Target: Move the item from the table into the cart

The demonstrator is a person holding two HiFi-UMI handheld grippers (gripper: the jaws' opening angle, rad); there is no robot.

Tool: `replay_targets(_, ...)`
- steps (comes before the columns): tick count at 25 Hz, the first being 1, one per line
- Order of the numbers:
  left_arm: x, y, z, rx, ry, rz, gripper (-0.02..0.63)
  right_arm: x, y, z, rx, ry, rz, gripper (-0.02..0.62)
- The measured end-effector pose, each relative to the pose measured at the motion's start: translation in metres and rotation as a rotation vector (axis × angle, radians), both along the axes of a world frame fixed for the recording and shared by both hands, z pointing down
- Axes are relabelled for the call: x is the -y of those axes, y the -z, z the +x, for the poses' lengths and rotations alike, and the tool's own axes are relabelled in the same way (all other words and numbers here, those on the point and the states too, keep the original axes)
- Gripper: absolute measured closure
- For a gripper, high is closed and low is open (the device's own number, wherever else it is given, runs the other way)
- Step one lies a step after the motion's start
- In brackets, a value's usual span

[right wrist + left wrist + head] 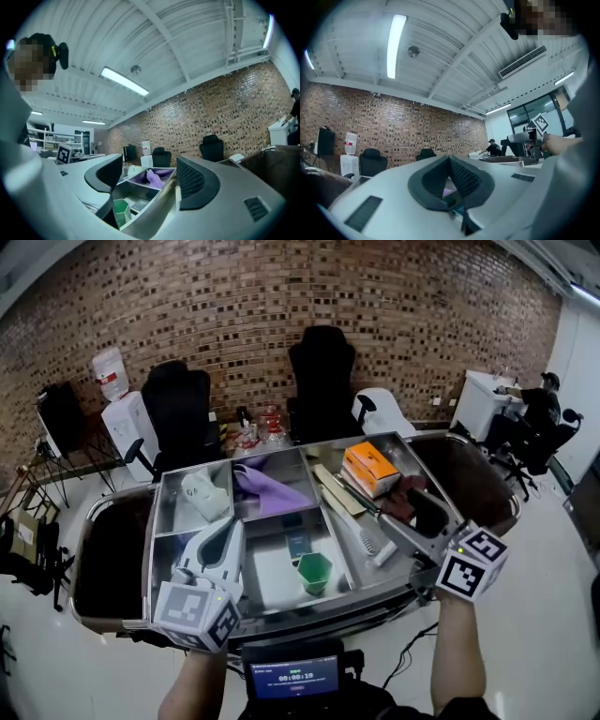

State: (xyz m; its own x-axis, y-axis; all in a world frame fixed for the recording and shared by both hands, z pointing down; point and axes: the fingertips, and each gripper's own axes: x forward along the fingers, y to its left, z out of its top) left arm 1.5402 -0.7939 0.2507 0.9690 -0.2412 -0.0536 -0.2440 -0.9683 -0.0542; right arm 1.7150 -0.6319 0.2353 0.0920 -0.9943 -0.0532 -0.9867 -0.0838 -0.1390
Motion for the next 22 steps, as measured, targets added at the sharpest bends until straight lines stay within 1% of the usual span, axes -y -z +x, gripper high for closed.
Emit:
replay_targets(2, 0.001, -0.009, -0.005, 0.009, 0.001, -0.008, 0.604, -0.004, -0.008, -0.012, -0.037, -0.017, 0.011, 0.256)
replay_targets(3, 0.001, -0.013, -0.008, 0.014, 0.004, -0.008, 0.604, -0.007, -0.011, -0.018, -0.059, -0.025, 0.021, 0.297)
replay_targets(4, 0.0, -0.016, -0.011, 0.018, 0.005, -0.008, 0.604, -0.009, -0.014, -0.024, -0.077, -0.03, 0.031, 0.355)
replay_targets(5, -0.001, -0.019, -0.013, 0.023, 0.005, -0.01, 0.604, -0.011, -0.018, -0.029, -0.087, -0.031, 0.034, 0.368)
replay_targets(8, -0.007, -0.027, -0.019, 0.025, -0.018, -0.038, 0.604, -0.017, -0.04, -0.04, -0.092, -0.018, 0.019, 0.374)
replay_targets(9, -0.01, -0.027, -0.021, 0.019, -0.03, -0.046, 0.604, -0.019, -0.047, -0.043, -0.093, -0.011, 0.017, 0.447)
replay_targets(10, -0.013, -0.026, -0.024, 0.016, -0.038, -0.041, 0.604, -0.019, -0.054, -0.046, -0.09, -0.003, 0.015, 0.498)
replay_targets(13, -0.012, -0.036, -0.031, 0.053, -0.036, 0.029, 0.604, -0.02, -0.072, -0.055, -0.071, 0.009, -0.006, 0.502)
replay_targets(14, -0.011, -0.041, -0.031, 0.059, -0.03, 0.029, 0.604, -0.021, -0.075, -0.055, -0.069, 0.007, -0.009, 0.52)
replay_targets(15, -0.009, -0.045, -0.031, 0.054, -0.017, 0.009, 0.604, -0.022, -0.077, -0.054, -0.074, 0.006, -0.009, 0.584)
replay_targets(17, -0.007, -0.048, -0.03, 0.027, 0.022, -0.03, 0.604, -0.023, -0.076, -0.053, -0.102, 0.007, -0.001, 0.592)
replay_targets(18, -0.007, -0.049, -0.028, 0.022, 0.025, -0.032, 0.604, -0.022, -0.075, -0.052, -0.116, 0.008, 0.005, 0.594)
replay_targets(22, -0.014, -0.057, -0.02, 0.043, -0.03, -0.01, 0.604, -0.018, -0.07, -0.053, -0.117, 0.019, 0.019, 0.594)
